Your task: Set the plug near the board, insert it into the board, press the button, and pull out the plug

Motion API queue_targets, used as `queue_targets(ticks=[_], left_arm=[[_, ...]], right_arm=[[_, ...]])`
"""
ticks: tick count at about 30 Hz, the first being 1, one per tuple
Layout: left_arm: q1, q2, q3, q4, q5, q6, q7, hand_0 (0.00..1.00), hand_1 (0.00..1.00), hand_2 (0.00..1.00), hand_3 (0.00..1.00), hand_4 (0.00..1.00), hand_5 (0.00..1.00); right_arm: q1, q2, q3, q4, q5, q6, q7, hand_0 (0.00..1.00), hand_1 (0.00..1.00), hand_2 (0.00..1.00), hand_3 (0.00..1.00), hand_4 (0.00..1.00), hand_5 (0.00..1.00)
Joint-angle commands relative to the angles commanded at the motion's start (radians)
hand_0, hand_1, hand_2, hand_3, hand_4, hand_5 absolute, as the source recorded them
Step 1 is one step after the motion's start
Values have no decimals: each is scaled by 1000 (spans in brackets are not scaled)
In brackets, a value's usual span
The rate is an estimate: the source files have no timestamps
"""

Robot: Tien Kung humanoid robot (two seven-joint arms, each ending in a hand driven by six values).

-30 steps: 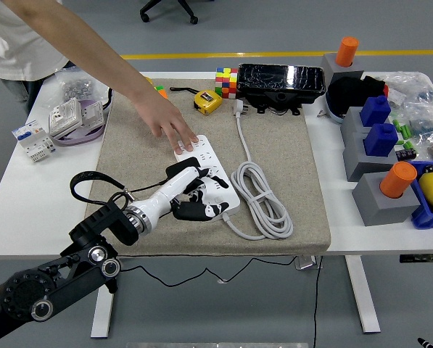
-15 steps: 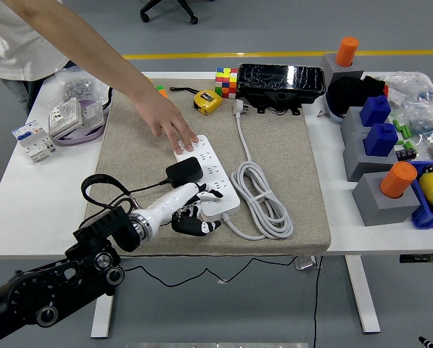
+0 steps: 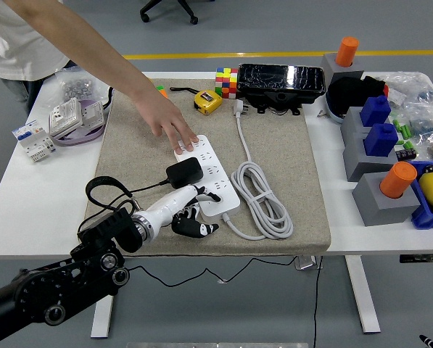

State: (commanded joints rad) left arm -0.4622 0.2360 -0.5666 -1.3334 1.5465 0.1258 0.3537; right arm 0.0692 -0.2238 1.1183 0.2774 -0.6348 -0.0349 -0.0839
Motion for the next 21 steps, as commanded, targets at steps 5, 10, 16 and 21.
queue_targets(ticks=[5,10,16,21], left_arm=[[4,-1,6,0,48,-16,26,100,57,113,804,777,178],[13,3,-13,-24,9,44,-55,120,59,125,681,777,184],[5,-8,-38,1,-210,274,-309,215,160,295,583,775,187],[-10,-31,-66,63,-259,360,-453,402,416,477,565,773,183]], right_arm=[[-4,2,4,1,-2,0,0,523,633,640,552,893,411],[-5,5,13,-1,-5,0,1,523,633,640,551,892,411],[-4,5,13,0,-3,-1,2,522,633,640,551,892,411],[-2,4,10,2,-1,-2,2,522,633,640,551,892,411]])
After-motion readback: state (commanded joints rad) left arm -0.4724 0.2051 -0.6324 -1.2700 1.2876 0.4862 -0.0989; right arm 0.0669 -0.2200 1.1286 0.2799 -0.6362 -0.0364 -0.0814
